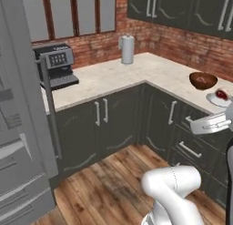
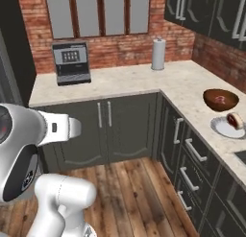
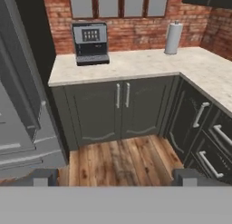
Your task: Place one of the steaks on the plate and the other in the bowl. Then place the bowl in the fridge.
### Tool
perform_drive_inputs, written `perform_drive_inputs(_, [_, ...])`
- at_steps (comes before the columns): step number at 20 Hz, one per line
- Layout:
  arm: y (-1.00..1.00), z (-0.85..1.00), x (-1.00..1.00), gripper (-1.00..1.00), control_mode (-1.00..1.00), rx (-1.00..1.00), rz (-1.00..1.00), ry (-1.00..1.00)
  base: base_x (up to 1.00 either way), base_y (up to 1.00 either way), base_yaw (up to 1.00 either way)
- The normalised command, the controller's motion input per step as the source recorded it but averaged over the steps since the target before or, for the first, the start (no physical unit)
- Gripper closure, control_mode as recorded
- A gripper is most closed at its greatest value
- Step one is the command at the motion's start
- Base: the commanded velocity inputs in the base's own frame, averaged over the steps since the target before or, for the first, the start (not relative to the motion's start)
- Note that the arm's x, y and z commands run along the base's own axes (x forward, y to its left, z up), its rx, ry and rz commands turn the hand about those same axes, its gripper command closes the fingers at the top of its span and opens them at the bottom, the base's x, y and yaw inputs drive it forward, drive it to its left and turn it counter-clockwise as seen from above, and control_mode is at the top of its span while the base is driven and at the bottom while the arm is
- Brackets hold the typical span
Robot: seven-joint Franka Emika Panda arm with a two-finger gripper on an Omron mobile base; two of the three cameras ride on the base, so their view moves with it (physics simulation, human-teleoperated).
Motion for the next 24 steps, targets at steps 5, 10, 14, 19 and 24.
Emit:
perform_drive_inputs(5, [0.00, 0.00, 0.00, -1.00, 1.00, 0.00, 0.00, 0.00, 0.68, -0.15, -0.30])
perform_drive_inputs(10, [0.00, 0.00, 0.00, -1.00, 1.00, 0.00, 0.00, 0.00, 0.67, -0.25, -0.24])
perform_drive_inputs(14, [0.00, 0.00, 0.00, -1.00, 1.00, 0.00, 0.00, 0.00, 0.67, -0.44, -0.20])
perform_drive_inputs(19, [0.00, 0.00, 0.00, -1.00, 1.00, 0.00, 0.00, 0.00, 0.75, -0.15, -0.10])
perform_drive_inputs(24, [0.00, 0.00, 0.00, -1.00, 1.00, 0.00, 0.00, 0.00, 0.76, 0.00, -0.01])
